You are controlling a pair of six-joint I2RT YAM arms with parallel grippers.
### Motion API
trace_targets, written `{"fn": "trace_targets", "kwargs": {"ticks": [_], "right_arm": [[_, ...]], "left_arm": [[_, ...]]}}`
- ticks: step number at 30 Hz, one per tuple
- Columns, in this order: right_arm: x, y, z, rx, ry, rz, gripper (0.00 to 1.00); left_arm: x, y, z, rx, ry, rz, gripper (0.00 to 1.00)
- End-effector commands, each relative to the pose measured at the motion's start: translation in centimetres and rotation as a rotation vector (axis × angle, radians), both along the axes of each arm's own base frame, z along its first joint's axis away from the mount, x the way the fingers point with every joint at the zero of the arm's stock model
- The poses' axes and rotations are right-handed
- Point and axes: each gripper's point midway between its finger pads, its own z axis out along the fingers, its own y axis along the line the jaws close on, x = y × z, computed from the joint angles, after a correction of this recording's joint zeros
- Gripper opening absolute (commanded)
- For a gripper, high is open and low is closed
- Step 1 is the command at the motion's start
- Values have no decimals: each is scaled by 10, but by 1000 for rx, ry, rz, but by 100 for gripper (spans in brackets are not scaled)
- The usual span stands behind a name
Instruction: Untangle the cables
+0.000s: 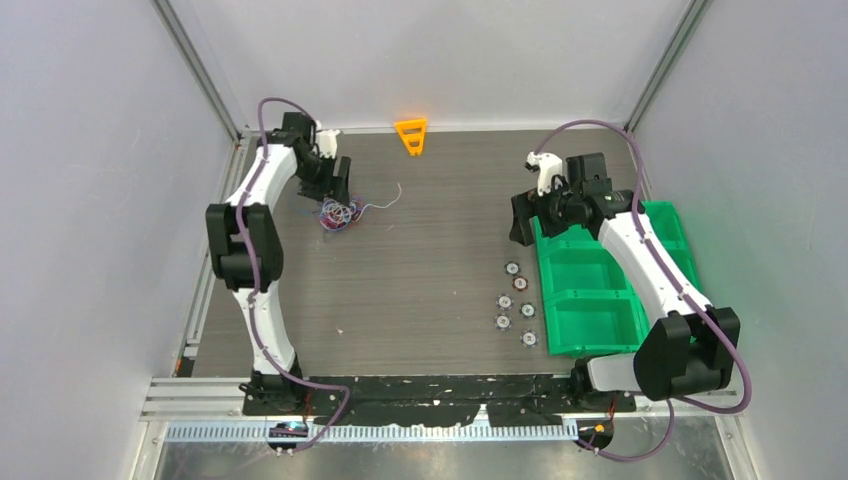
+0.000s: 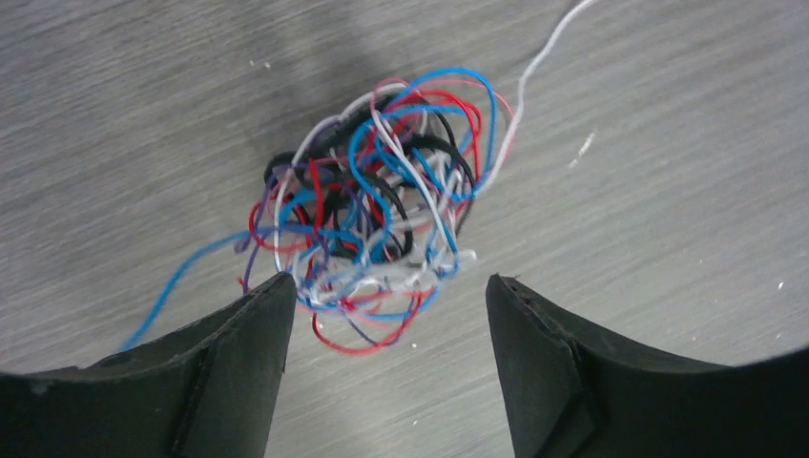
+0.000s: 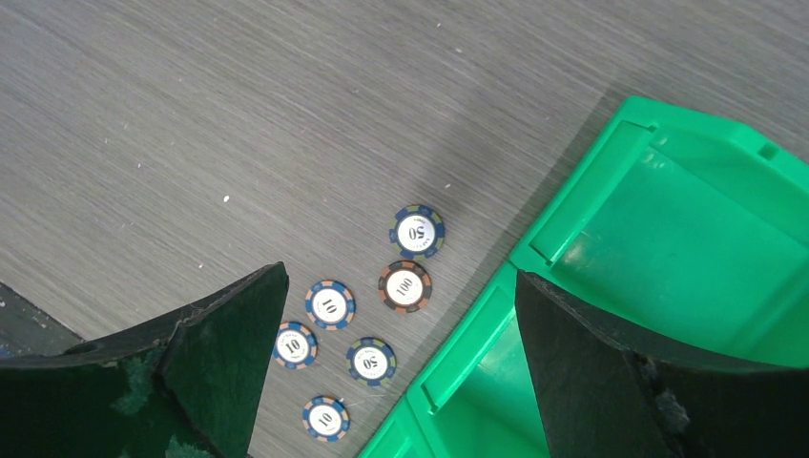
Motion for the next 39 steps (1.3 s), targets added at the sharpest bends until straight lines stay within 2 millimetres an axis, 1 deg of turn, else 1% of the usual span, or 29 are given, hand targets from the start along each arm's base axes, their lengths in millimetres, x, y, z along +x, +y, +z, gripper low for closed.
{"fn": "trace_targets", "kwargs": {"ticks": [1, 4, 6, 7, 8, 9, 10, 13, 14, 15, 16, 17, 18, 19, 22, 24, 26, 27, 28, 29, 30, 31, 32, 33, 34, 35, 37, 38, 39], "right_arm": [[2, 10, 7, 22, -3, 36, 95], [2, 16, 4, 29, 11, 52, 95], [3, 21, 2, 46, 17, 61, 95], [3, 25, 2, 58, 23, 63, 95], [6, 30, 2, 75, 23, 70, 95], [7, 37, 3, 96, 18, 79, 95], [9, 41, 2, 106, 23, 84, 96], [10, 66, 8, 170, 19, 123, 97], [10, 76, 8, 184, 27, 141, 97], [13, 86, 11, 203, 22, 162, 97], [11, 97, 14, 220, 28, 180, 97], [15, 107, 18, 239, 18, 200, 97], [12, 118, 21, 256, 27, 218, 97], [16, 127, 26, 275, 13, 234, 97], [14, 157, 38, 330, -1, 275, 96], [17, 178, 52, 387, -46, 309, 95], [16, 197, 64, 446, -66, 338, 95], [11, 207, 67, 470, -61, 352, 95], [13, 216, 71, 489, -79, 368, 95], [8, 225, 72, 505, -69, 384, 95], [10, 232, 71, 515, -74, 394, 95], [7, 239, 70, 522, -67, 403, 95], [11, 244, 67, 522, -73, 398, 98], [11, 247, 64, 521, -70, 394, 98], [15, 247, 58, 508, -72, 374, 90], [18, 246, 55, 499, -72, 362, 86], [25, 242, 45, 459, -85, 328, 67], [28, 238, 41, 439, -97, 306, 48], [33, 234, 38, 413, -118, 283, 37]], "left_arm": [[24, -11, -8, -34, 64, 63, 69], [11, -23, -30, -58, 151, 50, 58], [5, -32, -34, -108, 156, 49, 34], [1, -37, -33, -139, 155, 36, 21], [-7, -49, -27, -199, 171, 33, 10], [-16, -60, -19, -259, 179, 8, 2], [-24, -71, -10, -308, 169, -20, 0], [-49, -102, 32, -470, 91, -86, 0], [-60, -113, 56, -546, 51, -116, 0], [-68, -120, 71, -604, 24, -132, 0], [-76, -127, 82, -665, 10, -142, 0], [-81, -132, 95, -713, -14, -149, 0], [-85, -136, 102, -752, -33, -152, 0], [-87, -141, 112, -785, -67, -163, 0], [-96, -151, 128, -863, -84, -182, 0], [-104, -160, 135, -945, -35, -173, 0], [-108, -168, 147, -1022, -41, -188, 0], [-110, -170, 153, -1061, -52, -194, 0], [-111, -172, 159, -1093, -67, -201, 0], [-113, -174, 163, -1123, -72, -209, 0], [-115, -176, 170, -1149, -92, -228, 0], [-117, -178, 171, -1167, -72, -220, 0], [-120, -179, 175, -1182, -71, -230, 0], [-122, -180, 177, -1191, -76, -238, 0], [-124, -179, 179, -1195, -72, -235, 0], [-127, -179, 181, -1200, -72, -242, 0], [-134, -178, 185, -1208, -62, -249, 0], [-137, -178, 186, -1210, -59, -249, 0], [-141, -176, 187, -1208, -62, -250, 0]]}}
